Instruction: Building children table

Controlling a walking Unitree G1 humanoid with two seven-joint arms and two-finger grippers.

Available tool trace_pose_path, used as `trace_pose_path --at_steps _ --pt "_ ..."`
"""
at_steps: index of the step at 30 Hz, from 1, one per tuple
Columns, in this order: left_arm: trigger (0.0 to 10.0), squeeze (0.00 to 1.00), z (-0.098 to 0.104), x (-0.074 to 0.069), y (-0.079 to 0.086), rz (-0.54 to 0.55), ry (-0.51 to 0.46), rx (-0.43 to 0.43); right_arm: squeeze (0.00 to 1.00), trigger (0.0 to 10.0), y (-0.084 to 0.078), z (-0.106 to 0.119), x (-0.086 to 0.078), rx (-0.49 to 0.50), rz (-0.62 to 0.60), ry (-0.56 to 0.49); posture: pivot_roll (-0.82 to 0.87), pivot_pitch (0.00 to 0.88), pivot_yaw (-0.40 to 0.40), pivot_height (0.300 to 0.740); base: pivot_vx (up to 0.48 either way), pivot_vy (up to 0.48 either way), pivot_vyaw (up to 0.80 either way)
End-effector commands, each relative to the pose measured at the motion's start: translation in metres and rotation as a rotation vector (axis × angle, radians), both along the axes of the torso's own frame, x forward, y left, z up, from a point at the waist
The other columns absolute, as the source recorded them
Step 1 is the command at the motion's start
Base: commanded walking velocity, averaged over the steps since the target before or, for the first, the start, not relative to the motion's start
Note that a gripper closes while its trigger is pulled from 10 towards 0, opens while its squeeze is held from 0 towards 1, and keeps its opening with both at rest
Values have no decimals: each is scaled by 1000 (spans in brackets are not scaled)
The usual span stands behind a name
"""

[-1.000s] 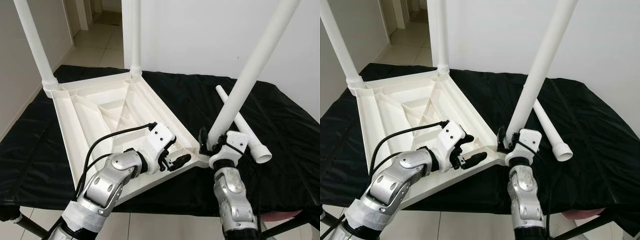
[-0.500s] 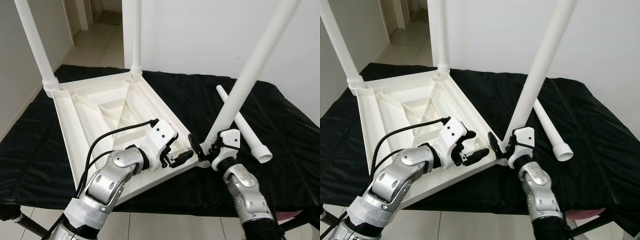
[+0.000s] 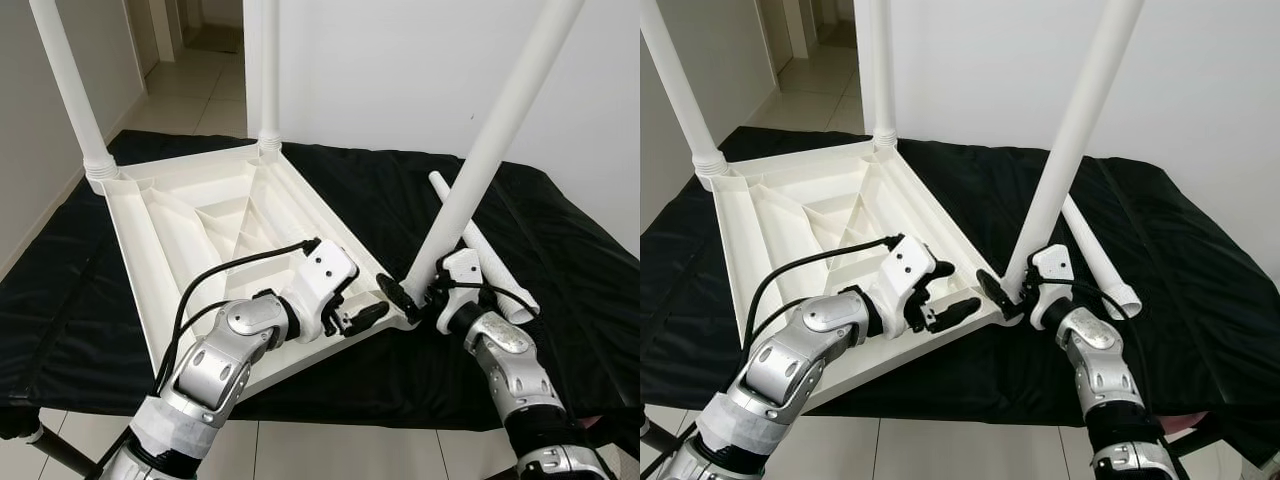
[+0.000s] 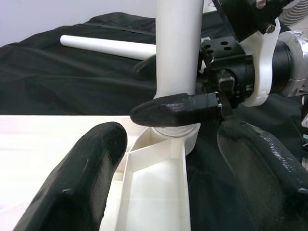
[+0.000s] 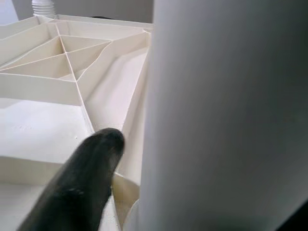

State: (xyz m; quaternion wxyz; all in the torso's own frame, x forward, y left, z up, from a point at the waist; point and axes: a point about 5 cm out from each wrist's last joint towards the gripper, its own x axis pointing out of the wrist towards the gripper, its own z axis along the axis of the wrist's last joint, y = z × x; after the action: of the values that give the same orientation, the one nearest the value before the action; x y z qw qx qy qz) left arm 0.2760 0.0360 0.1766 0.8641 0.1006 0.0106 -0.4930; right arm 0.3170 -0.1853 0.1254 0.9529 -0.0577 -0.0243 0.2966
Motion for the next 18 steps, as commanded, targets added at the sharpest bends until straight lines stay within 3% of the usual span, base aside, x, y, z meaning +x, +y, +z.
trace_pose_path --at_steps 1,15,16,17,18 --pt "10000 0 2 4 0 41 -16 -6 0 0 4 -2 0 -15 39 9 -4 0 -73 740 0 0 0" --pt "10000 0 1 5 0 41 -21 -8 0 0 4 -22 -11 11 92 65 -13 0 -78 740 0 0 0" --pt "10000 0 1 4 -1 41 -22 -8 0 1216 4 -24 -12 22 77 72 -9 0 -87 740 0 0 0" --pt "10000 0 0 4 0 46 -20 -9 0 10000 6 -25 -14 41 55 74 -7 0 -94 740 0 0 0" --pt "10000 0 -1 3 2 51 -19 -9 0 10000 9 -25 -14 57 20 72 -6 0 -97 740 0 0 0"
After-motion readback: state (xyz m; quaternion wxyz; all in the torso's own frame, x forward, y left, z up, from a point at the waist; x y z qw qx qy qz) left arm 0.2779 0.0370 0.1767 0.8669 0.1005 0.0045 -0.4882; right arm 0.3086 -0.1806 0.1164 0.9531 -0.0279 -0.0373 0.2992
